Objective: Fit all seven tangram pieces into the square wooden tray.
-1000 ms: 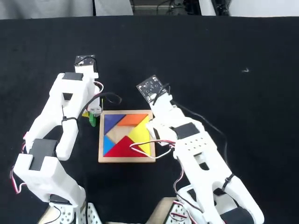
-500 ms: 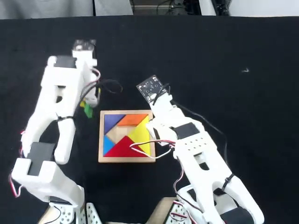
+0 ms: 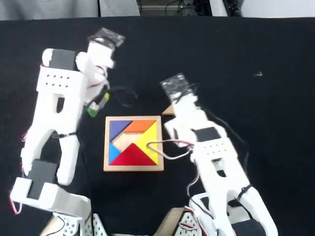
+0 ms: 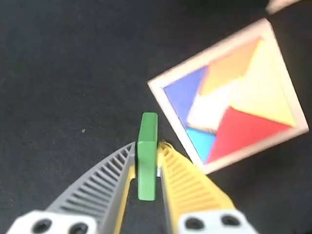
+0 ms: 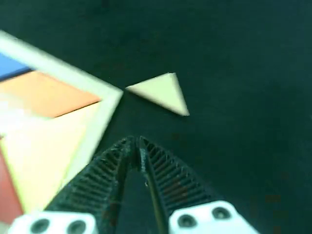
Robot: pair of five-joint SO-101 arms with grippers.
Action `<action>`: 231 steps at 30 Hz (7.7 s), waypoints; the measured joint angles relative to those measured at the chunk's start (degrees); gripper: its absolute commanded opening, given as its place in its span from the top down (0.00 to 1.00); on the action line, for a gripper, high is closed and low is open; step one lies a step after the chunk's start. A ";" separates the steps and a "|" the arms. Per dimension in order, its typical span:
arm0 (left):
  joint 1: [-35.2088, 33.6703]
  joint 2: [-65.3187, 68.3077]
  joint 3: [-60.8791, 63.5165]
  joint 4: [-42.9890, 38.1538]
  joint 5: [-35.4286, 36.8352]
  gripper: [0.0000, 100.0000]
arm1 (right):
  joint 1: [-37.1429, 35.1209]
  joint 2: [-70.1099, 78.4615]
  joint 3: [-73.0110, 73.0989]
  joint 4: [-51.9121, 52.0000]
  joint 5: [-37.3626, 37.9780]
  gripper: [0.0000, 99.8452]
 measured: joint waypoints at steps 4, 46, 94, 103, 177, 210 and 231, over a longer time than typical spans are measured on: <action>8.35 -5.63 9.14 -0.70 -0.53 0.97 | 3.96 0.00 0.00 -2.02 -0.09 0.99; 13.45 -10.29 51.43 -42.55 7.47 0.97 | 13.63 0.00 1.41 -4.92 -0.09 0.99; 7.65 -6.33 46.42 -34.73 3.52 0.80 | 13.63 0.00 1.41 -4.92 -0.09 0.99; 3.60 -6.33 42.99 -34.46 3.08 0.80 | 13.63 0.00 1.41 -4.92 -0.09 0.99; -20.75 -21.71 70.59 -58.11 26.73 0.80 | 4.22 22.68 -28.13 13.71 6.95 0.95; -20.75 -21.10 70.59 -58.29 26.73 0.80 | -0.62 40.79 -42.20 21.19 19.43 0.87; -20.75 -20.84 70.59 -58.29 26.73 0.80 | -3.60 50.90 -49.32 20.92 24.53 0.81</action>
